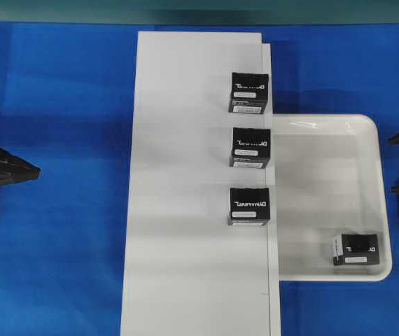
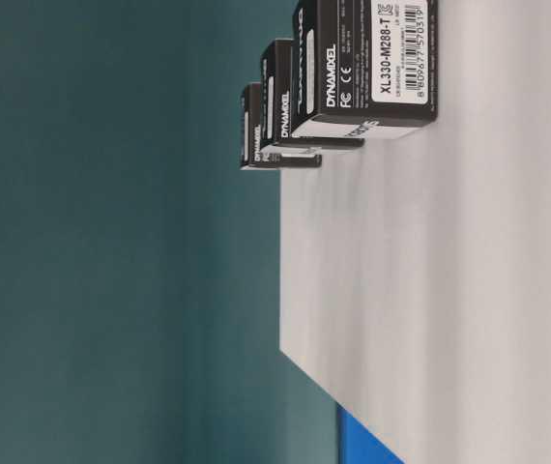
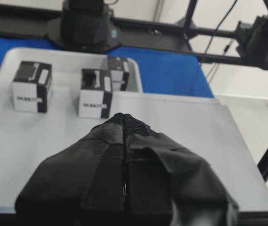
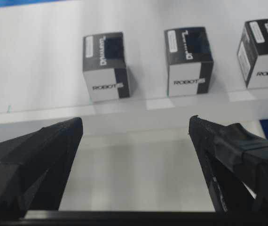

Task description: Place the box from the white plastic tray onto the white base.

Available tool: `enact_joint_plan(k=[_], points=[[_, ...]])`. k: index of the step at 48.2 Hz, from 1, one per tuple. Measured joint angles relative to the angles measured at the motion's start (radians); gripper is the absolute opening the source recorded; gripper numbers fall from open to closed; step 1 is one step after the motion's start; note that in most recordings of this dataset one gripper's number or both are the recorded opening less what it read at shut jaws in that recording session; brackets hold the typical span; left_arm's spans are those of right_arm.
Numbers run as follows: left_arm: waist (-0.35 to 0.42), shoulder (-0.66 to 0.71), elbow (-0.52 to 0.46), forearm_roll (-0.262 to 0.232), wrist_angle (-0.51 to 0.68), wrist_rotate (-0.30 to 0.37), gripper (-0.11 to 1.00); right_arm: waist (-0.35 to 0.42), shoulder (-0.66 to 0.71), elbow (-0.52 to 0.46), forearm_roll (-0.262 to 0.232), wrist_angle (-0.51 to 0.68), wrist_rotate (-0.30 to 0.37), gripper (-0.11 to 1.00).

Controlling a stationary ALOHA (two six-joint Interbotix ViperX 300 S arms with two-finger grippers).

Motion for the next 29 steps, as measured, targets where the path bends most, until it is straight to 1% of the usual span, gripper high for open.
enact_joint_plan(k=[15,29], points=[[0.0,0.0,-0.003,0.0,-0.002,0.0,-0.07,0.0,0.0,0.002,-0.002,-0.003,-0.002,0.99],[0.003,0.011,-0.008,0.002,-0.002,0.002,-0.07,0.0,-0.012,0.002,0.0,0.025,0.0,0.99]])
